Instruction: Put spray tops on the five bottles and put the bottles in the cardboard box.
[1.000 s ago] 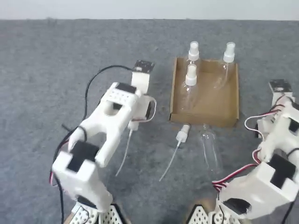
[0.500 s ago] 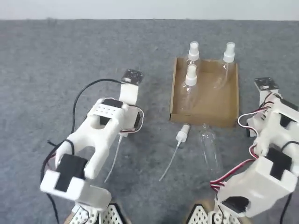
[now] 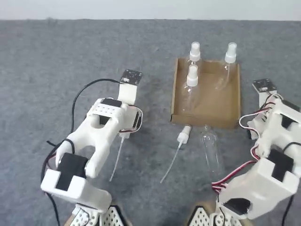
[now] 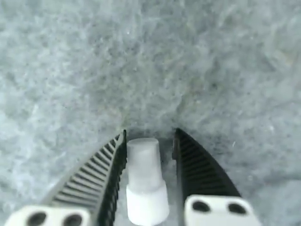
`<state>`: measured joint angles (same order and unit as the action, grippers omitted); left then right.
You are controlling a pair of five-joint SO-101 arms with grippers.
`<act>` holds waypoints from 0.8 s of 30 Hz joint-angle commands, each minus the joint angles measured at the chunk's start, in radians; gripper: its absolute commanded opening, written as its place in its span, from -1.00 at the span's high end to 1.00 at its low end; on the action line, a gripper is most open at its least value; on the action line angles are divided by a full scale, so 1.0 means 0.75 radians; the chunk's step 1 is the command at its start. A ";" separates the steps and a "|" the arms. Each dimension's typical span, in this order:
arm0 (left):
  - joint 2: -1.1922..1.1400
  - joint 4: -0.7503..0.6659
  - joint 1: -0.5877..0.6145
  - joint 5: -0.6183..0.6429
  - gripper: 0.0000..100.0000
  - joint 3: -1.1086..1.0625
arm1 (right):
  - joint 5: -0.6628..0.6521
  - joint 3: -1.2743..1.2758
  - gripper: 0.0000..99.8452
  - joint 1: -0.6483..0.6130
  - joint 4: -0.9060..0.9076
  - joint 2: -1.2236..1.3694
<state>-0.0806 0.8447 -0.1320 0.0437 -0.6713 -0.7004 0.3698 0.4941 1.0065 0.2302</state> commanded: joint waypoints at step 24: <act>0.168 0.158 -0.008 -0.008 0.90 0.075 | -0.012 -0.207 0.56 0.019 0.224 -0.026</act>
<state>-0.0790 0.9505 -0.1442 0.0437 -0.6452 -0.7020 0.2946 0.4956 1.1370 0.2317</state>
